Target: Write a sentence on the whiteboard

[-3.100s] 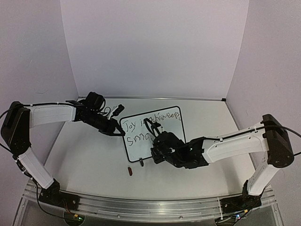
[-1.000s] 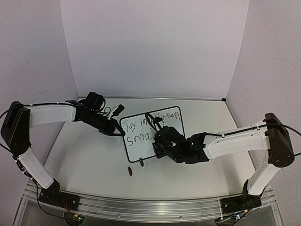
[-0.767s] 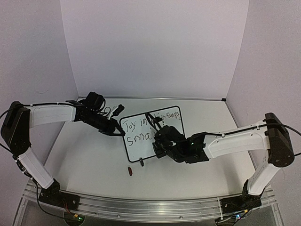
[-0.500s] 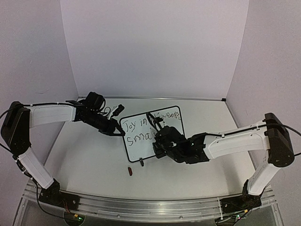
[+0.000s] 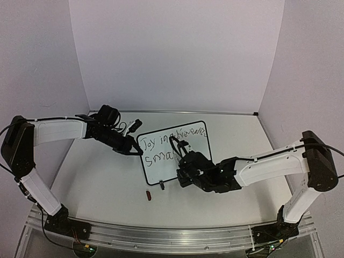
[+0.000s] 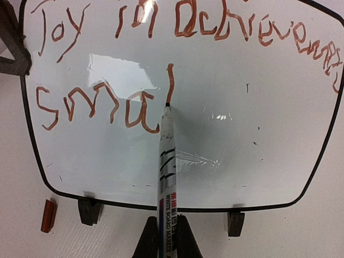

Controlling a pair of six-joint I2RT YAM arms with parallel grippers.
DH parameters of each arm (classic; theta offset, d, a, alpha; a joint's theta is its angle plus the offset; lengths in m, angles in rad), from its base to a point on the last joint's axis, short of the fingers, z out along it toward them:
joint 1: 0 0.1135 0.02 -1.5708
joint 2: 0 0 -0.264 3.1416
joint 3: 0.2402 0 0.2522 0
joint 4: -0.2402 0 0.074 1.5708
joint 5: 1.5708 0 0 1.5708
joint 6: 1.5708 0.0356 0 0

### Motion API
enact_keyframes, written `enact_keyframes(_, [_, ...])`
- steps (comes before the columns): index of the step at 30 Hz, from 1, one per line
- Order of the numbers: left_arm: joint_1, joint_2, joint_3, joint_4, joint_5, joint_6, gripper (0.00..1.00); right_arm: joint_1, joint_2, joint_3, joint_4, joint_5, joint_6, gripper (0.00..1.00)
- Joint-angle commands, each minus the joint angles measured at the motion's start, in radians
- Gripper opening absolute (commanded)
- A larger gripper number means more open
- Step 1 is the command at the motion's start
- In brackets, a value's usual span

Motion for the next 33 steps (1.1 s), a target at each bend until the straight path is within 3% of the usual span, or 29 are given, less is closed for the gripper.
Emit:
enact_keyframes(1, [0.003,-0.003,0.029,-0.015,-0.081,0.012,0.00,0.016,-0.030,-0.026,-0.024,0.001,0.048,0.00])
enact_keyframes(10, [0.002,-0.004,0.029,-0.014,-0.080,0.012,0.00,0.030,-0.054,-0.044,-0.062,0.050,0.081,0.00])
enact_keyframes(20, [0.001,-0.006,0.029,-0.016,-0.083,0.014,0.00,0.028,-0.061,0.058,-0.072,0.125,-0.042,0.00])
enact_keyframes(33, [0.001,-0.004,0.029,-0.016,-0.083,0.014,0.00,-0.033,-0.017,0.100,-0.030,0.068,-0.103,0.00])
